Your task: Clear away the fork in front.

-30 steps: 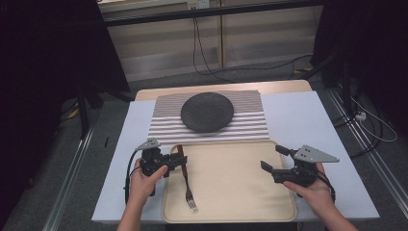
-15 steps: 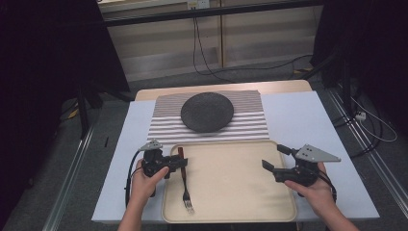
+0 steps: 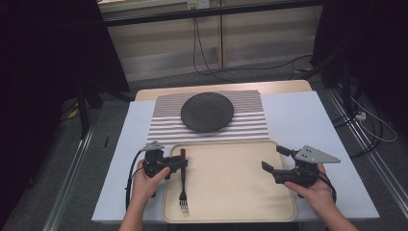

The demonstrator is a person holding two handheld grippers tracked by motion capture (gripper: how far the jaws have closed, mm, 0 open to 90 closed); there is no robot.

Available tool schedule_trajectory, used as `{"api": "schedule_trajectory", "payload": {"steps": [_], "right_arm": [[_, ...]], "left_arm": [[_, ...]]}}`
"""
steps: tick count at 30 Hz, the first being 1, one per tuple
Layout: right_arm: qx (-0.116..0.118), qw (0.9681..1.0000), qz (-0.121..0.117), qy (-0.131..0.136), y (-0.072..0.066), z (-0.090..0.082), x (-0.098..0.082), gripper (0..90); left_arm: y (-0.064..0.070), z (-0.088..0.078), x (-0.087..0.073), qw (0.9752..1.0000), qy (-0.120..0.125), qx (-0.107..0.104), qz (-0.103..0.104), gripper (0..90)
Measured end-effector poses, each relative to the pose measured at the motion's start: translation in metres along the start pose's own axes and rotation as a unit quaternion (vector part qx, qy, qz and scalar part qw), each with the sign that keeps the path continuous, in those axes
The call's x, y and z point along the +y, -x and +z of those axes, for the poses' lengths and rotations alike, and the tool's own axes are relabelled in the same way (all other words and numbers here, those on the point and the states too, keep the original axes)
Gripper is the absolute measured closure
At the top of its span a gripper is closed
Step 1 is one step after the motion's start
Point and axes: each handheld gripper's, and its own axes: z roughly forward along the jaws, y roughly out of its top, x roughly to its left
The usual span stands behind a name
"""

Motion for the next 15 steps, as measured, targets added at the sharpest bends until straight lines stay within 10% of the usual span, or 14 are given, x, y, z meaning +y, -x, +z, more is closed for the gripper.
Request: {"api": "schedule_trajectory", "payload": {"steps": [15], "right_arm": [[-0.018, 0.9998, -0.002, -0.012, 0.005, -0.010, -0.004, 17.7]], "left_arm": [[0.002, -0.012, -0.001, 0.9993, 0.027, 0.027, -0.001, 45.6]]}}
